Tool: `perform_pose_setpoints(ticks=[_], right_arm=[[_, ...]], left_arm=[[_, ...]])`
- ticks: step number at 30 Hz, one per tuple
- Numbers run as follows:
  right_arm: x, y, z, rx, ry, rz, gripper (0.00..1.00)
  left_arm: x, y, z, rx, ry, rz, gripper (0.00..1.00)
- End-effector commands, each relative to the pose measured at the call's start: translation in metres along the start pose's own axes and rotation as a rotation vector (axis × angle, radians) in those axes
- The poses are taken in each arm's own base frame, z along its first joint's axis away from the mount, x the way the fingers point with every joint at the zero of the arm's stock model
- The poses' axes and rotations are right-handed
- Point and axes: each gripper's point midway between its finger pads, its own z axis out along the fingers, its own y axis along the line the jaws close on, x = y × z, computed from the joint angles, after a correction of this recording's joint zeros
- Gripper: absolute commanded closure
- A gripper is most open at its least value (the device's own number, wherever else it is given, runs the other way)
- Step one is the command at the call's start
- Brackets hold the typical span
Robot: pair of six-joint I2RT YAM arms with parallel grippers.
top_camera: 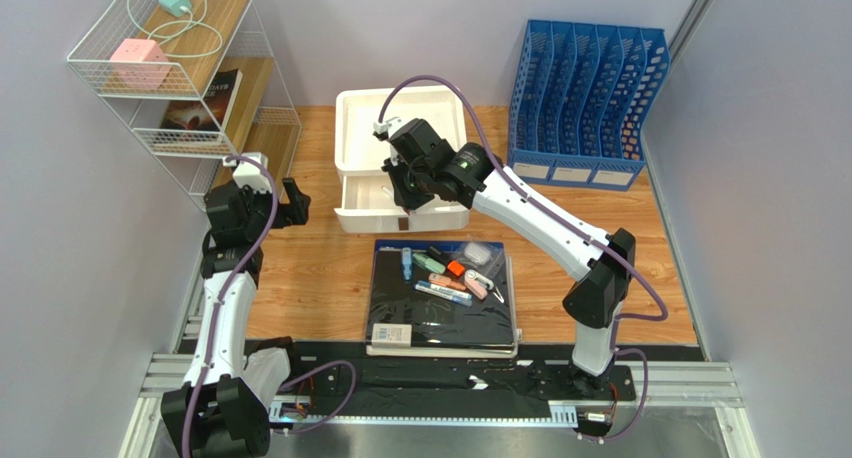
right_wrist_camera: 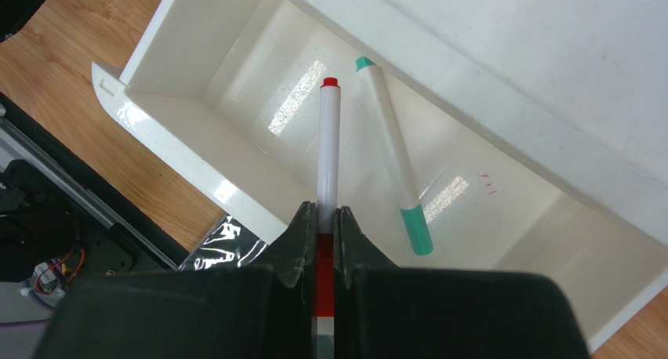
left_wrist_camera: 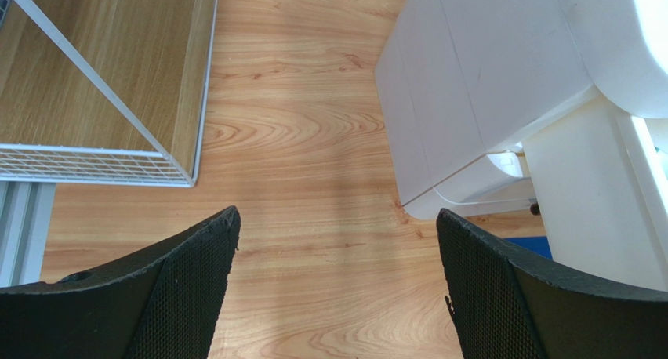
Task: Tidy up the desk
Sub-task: Pick up the stationery from the corner of the board, then place the stationery in the drawer.
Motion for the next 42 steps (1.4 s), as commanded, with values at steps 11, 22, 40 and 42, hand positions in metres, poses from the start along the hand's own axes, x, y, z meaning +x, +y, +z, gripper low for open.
perform_pose_setpoints(ticks=[11,22,40,42], right_arm=[[-0.028,-0.025,-0.004,0.086,-0.036,-0.044,0.65],[-0.028,-0.016,-0.075,0.086,-0.218,-0.042,0.16],[0.187,0.017,-0.033,-0.042,0.024,-0.040,0.35],[0.202,0.017,-0.018,-0.036,0.070,-0.048,0.37]], left_arm=[[-0.015,0.000,-0.004,0.002,-0.057,0.020,0.01],[-0.013,-0.001,-0.003,0.010,-0.052,0.021,0.01],[-0.012,-0.002,-0.002,0.016,-0.048,0.019,0.01],[-0.012,-0.002,-0.002,0.016,-0.049,0.020,0.01]])
